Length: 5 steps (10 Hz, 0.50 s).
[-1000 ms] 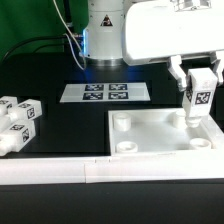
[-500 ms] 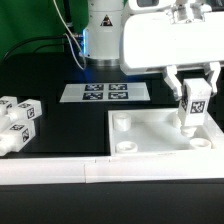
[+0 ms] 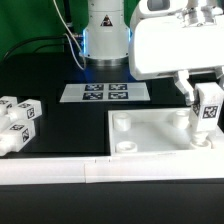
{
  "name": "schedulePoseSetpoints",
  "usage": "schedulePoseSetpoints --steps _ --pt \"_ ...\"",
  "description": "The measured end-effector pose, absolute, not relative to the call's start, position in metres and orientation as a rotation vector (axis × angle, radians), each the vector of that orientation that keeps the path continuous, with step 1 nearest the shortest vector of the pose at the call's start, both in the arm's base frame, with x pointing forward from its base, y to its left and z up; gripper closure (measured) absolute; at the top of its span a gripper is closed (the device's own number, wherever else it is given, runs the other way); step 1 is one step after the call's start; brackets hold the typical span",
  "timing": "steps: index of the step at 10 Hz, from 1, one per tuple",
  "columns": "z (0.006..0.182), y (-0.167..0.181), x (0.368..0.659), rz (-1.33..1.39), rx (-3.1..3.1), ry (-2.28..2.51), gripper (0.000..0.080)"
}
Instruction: Assemble one leg
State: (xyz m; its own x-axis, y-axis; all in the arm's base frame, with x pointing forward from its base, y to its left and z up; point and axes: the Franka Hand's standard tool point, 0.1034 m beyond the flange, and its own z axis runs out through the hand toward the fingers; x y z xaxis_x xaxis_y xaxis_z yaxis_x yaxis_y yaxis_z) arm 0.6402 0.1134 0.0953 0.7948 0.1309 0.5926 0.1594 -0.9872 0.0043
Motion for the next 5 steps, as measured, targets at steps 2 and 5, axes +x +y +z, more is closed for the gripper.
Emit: schedulePoseSetpoints --steps 2,5 --pt "0.093 0.1128 0.6411 -0.976 -2.931 -0.239 0.0514" --pt "0.085 0.1153 0.6379 -0.971 -2.931 -0.243 0.0514"
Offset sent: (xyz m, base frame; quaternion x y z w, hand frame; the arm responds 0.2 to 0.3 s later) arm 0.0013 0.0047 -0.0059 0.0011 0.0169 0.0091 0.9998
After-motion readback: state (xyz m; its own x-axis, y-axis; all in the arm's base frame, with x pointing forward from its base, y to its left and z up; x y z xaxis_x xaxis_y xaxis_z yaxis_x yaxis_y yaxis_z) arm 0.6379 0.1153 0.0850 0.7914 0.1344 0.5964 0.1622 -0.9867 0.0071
